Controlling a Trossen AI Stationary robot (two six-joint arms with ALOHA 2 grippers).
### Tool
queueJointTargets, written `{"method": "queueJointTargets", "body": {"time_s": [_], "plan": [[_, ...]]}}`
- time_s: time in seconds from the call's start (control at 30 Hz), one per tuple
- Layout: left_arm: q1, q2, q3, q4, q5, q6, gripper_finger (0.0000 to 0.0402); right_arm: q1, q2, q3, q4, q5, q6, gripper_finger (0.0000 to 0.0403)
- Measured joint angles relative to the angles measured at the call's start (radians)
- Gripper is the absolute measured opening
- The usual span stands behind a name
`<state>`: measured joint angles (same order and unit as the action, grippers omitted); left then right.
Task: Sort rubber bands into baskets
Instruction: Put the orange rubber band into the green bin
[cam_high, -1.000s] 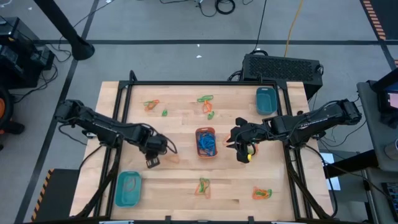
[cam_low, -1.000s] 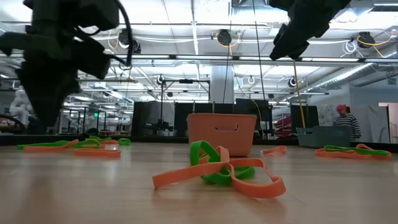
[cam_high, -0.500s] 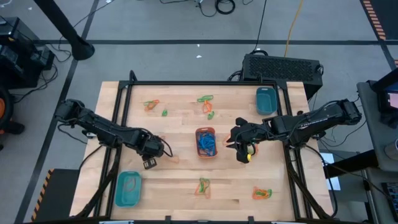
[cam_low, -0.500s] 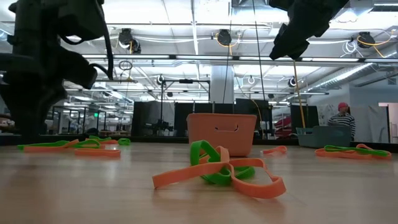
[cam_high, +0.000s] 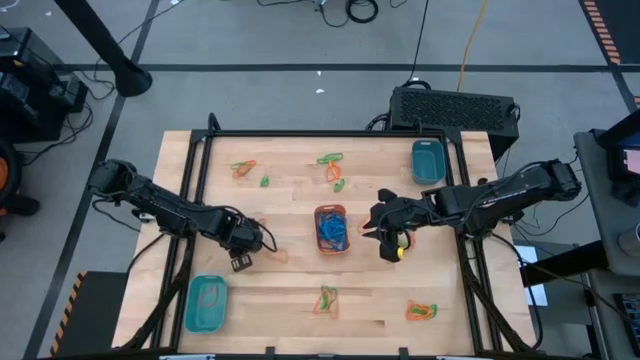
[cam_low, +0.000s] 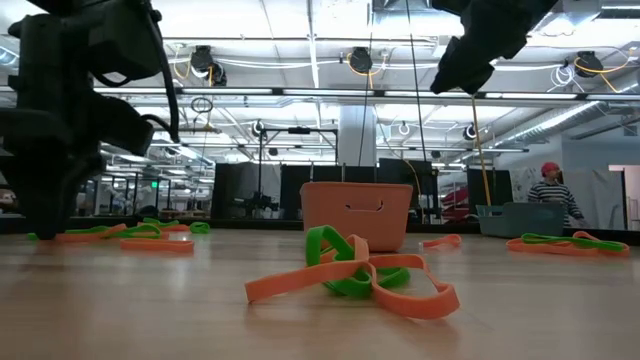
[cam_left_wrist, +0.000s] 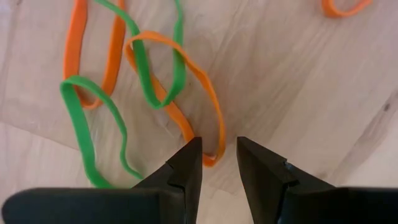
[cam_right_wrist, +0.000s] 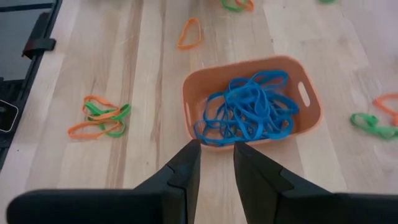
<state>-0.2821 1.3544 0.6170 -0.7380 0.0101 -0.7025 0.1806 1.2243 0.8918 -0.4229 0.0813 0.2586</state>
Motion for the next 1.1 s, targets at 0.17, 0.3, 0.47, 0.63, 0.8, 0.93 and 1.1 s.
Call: {"method": "queueJointTargets", "body": {"time_s": [0.17, 0.3, 0.47, 0.63, 0.8, 0.93, 1.1], "plan": [[0.000, 0.000, 0.000, 0.000, -0.002, 0.000, 0.0105, 0.000, 0.041, 0.000, 0.096, 0.000, -0.058, 0.0089], [0.000, 0.026, 0.000, 0.015, -0.004, 0.001, 0.0086, 0.000, 0.090, 0.000, 0.135, -0.001, -0.082, 0.0089], [0.000, 0.072, 0.006, 0.026, -0.004, 0.003, 0.0036, 0.000, 0.143, 0.000, 0.133, -0.001, -0.115, 0.0089], [0.000, 0.071, 0.017, 0.019, -0.002, 0.028, 0.0006, -0.002, 0.163, 0.000, 0.133, -0.003, -0.148, 0.0089], [0.000, 0.031, 0.083, -0.020, 0.013, 0.054, 0.0003, -0.011, 0.160, 0.000, 0.133, -0.003, -0.148, 0.0089], [-0.003, -0.001, 0.160, -0.130, 0.014, 0.056, 0.0002, -0.017, 0.158, 0.000, 0.135, -0.003, -0.148, 0.0089], [-0.020, -0.032, 0.260, -0.272, -0.037, 0.054, 0.0002, -0.018, 0.158, 0.000, 0.135, -0.003, -0.142, 0.0089]]}}
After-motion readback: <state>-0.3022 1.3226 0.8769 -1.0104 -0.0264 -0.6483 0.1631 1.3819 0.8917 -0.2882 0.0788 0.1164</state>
